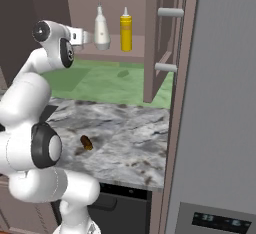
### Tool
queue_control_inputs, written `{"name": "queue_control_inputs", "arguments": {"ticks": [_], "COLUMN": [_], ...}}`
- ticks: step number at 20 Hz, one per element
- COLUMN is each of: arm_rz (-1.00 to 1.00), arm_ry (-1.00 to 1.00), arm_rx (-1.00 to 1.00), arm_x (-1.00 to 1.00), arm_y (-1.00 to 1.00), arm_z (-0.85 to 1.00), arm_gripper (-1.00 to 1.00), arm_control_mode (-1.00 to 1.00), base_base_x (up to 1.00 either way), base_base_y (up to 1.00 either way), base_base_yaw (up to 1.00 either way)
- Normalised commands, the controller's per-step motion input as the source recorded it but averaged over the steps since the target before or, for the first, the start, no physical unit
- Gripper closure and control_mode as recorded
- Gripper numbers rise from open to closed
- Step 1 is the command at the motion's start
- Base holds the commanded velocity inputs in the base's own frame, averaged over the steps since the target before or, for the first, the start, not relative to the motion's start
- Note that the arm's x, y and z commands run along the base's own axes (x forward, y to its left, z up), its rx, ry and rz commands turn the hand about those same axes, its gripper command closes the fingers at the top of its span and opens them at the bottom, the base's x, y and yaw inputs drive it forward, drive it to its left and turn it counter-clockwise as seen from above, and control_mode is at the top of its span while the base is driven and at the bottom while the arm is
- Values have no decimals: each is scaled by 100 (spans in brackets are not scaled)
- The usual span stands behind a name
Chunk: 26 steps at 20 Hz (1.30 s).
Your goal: There are various items on the counter. Only move the condiments/shakers into the cabinet.
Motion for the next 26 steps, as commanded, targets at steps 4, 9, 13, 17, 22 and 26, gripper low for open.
{"name": "queue_control_inputs", "arguments": {"ticks": [4, 9, 13, 17, 22, 26], "arm_rz": [-3, -3, -3, -2, 0, 0], "arm_ry": [0, 0, 0, 0, 0, -7], "arm_rx": [0, 0, 0, 1, 5, 1], "arm_x": [33, 32, 36, 24, 0, -56], "arm_y": [0, 0, 0, 0, 0, 0], "arm_z": [0, -3, -7, -13, -20, -34], "arm_gripper": [100, 100, 100, 100, 100, 100], "arm_control_mode": [-100, -100, -100, -100, -100, -100], "base_base_x": [0, 0, 0, 0, 0, 0], "base_base_y": [0, 0, 0, 0, 0, 0], "base_base_yaw": [0, 0, 0, 0, 0, 0]}}
